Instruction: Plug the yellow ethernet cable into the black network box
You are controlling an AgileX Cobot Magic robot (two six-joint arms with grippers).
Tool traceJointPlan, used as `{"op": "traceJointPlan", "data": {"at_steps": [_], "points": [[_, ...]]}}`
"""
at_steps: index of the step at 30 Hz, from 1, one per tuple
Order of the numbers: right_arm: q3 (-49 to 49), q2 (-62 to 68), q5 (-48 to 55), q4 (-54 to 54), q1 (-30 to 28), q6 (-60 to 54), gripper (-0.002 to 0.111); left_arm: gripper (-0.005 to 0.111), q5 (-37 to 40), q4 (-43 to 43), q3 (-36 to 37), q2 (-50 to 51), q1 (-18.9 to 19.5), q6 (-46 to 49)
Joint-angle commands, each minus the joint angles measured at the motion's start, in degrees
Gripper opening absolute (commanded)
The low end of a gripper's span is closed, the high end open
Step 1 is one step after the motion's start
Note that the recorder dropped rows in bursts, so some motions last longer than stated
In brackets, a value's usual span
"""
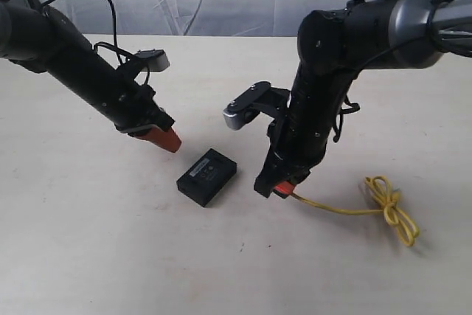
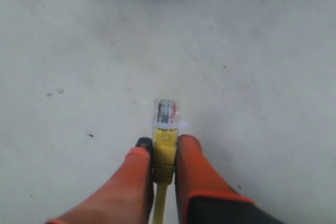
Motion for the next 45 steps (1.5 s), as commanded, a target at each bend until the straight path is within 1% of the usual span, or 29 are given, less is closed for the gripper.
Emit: {"op": "traceJointPlan", "data": {"at_steps": [1, 5, 9, 15, 18, 21, 26, 30, 32, 40, 45], "points": [[-2.65, 1.35, 0.44, -0.50, 1.98, 0.28, -0.001, 0.000, 1.64, -2.63, 0.28, 1.40, 0.12, 3.13], [-3.72, 3.24, 0.44, -0.08, 2.70, 0.28, -0.001, 0.000, 4.25, -4.73, 0.28, 3.40, 0.12, 5.99], [-5.53, 5.56, 0.44, 0.44, 2.70, 1.68, -0.001, 0.000, 6.86, -10.18, 0.28, 5.05, 0.12, 10.85], [-8.25, 8.63, -0.42, 1.24, 2.70, 2.87, -0.001, 0.000, 7.86, -11.10, 0.28, 7.01, 0.12, 12.06], [-8.25, 9.60, -2.71, 1.04, 3.62, 2.87, -0.001, 0.000, 7.52, -11.10, 0.28, 7.24, 0.12, 12.04], [-8.25, 9.60, -4.51, -0.07, 4.40, 2.87, -0.001, 0.000, 5.06, -11.10, 0.28, 7.24, 0.76, 11.74], [-8.25, 9.60, -4.51, -2.59, 4.40, 3.12, -0.001, 0.000, 0.90, -10.97, 0.28, 7.24, 1.28, 7.07], [-8.25, 9.60, -6.64, -2.47, 4.40, 3.10, -0.001, 0.000, -1.64, -10.69, 0.28, 7.24, -0.46, 6.58], [-8.25, 9.60, -7.03, -2.47, 4.40, 3.19, -0.001, 0.000, -1.31, -11.07, 0.28, 7.24, -0.99, 6.58], [-8.25, 9.60, -6.91, -2.95, 4.40, 3.19, -0.001, 0.000, -0.86, -11.37, 0.28, 6.32, -0.61, 6.70], [-8.25, 8.87, -4.87, -7.77, 4.18, 3.52, -0.001, 0.000, 0.41, -12.06, 0.28, 3.69, -0.61, 6.96]]}}
